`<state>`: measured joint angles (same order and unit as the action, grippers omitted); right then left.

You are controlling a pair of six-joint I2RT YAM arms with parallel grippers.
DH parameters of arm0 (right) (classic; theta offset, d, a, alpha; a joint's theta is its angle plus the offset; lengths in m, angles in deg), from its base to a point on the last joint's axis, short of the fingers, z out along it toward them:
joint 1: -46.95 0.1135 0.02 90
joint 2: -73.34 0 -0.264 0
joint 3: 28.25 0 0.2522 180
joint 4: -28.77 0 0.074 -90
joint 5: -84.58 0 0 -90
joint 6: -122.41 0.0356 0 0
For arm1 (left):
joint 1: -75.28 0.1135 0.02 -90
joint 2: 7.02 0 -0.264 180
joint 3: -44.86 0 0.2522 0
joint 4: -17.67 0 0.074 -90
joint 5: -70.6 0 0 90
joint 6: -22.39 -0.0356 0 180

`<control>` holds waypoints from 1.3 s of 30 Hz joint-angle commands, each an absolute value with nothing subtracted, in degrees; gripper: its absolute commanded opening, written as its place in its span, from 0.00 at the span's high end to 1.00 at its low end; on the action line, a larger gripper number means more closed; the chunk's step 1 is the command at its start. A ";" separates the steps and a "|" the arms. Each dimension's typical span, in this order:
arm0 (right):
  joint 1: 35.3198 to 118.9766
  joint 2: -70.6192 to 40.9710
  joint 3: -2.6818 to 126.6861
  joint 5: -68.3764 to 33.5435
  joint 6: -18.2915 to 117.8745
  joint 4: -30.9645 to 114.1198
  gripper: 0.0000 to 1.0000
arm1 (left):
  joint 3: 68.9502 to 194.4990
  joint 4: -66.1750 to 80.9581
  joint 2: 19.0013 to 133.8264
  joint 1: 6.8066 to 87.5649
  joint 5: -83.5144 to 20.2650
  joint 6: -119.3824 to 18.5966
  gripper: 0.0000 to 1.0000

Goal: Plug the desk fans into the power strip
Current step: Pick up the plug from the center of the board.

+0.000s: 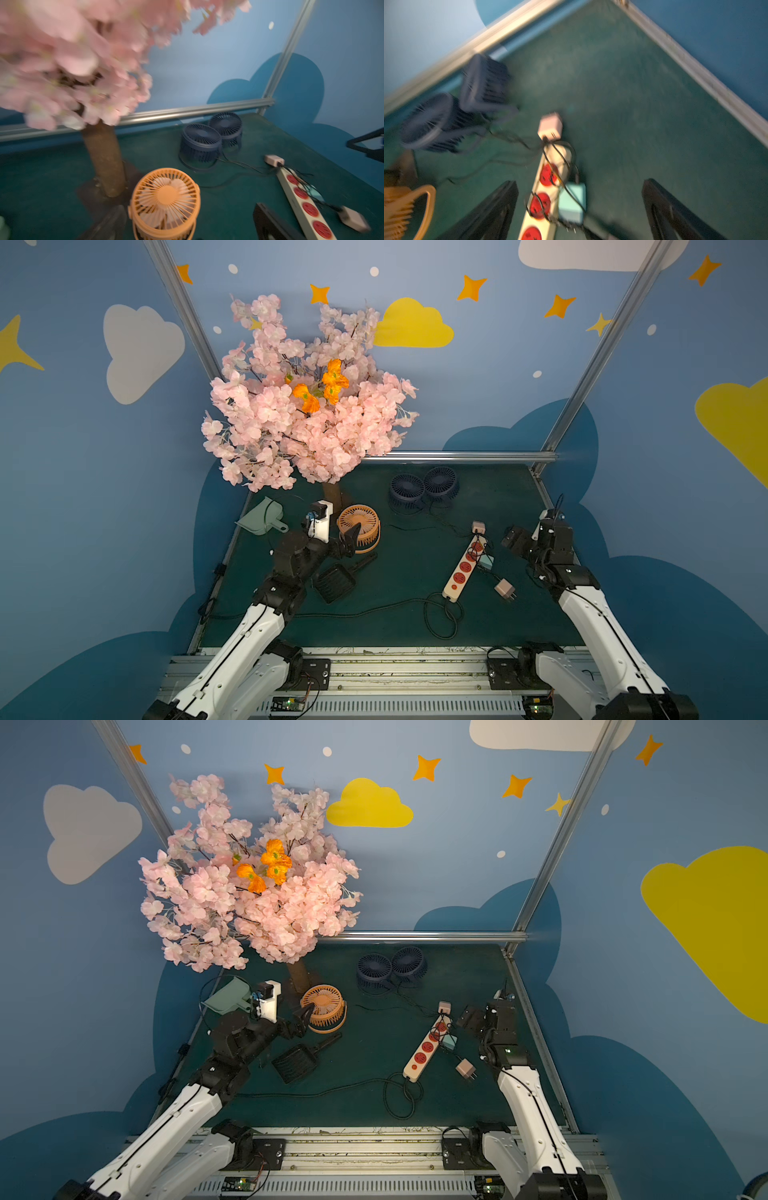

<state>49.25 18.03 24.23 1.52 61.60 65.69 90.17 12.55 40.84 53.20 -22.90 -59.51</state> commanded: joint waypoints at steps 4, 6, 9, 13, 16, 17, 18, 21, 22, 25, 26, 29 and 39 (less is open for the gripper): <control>47.91 13.91 21.15 -3.95 67.81 77.56 0.02 | 91.55 6.97 43.19 44.39 -23.12 -51.45 0.00; 47.95 11.32 21.47 -4.68 67.39 77.29 0.02 | 91.26 8.66 43.92 42.15 -22.46 -50.65 0.00; 47.82 6.27 22.48 -6.60 64.98 76.29 0.02 | 90.93 10.36 45.41 39.87 -21.93 -50.31 0.00; 48.09 -0.70 26.51 -11.16 61.83 79.28 0.02 | 91.30 10.59 46.62 38.44 -22.11 -50.51 0.00; 49.40 -3.64 27.17 -13.60 61.47 79.97 0.02 | 91.08 10.91 46.46 37.78 -21.96 -50.79 0.00; 50.32 -4.03 27.31 -13.94 61.67 80.40 0.03 | 90.98 10.89 46.42 37.68 -21.87 -50.90 0.00; 51.27 -4.16 27.42 -14.04 62.00 80.83 0.03 | 90.89 10.79 46.30 37.60 -21.78 -50.94 0.00; 55.51 -3.60 27.03 -14.39 64.37 81.60 0.03 | 90.55 10.77 46.06 37.40 -21.53 -50.72 0.00; 56.73 -3.27 26.76 -14.32 65.34 81.92 0.04 | 90.41 10.79 46.04 37.33 -21.44 -50.67 0.00; 61.29 -1.91 26.38 -13.51 67.68 83.01 0.06 | 90.20 10.77 45.96 37.18 -21.33 -50.42 0.00; 62.68 -1.37 26.38 -13.32 68.15 83.18 0.08 | 90.20 10.77 45.98 37.10 -21.29 -50.46 0.00; 64.95 -0.89 26.99 -10.53 67.68 83.87 0.12 | 90.32 10.89 46.58 37.01 -21.24 -50.53 0.00; 65.49 -10.31 35.81 -1.44 58.32 85.59 0.40 | 92.65 11.46 49.40 36.50 -23.22 -50.77 0.00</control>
<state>65.19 -8.44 33.91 -4.34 61.97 84.09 90.67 10.02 49.30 36.87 -22.49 -50.68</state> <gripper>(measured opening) 0.613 0.999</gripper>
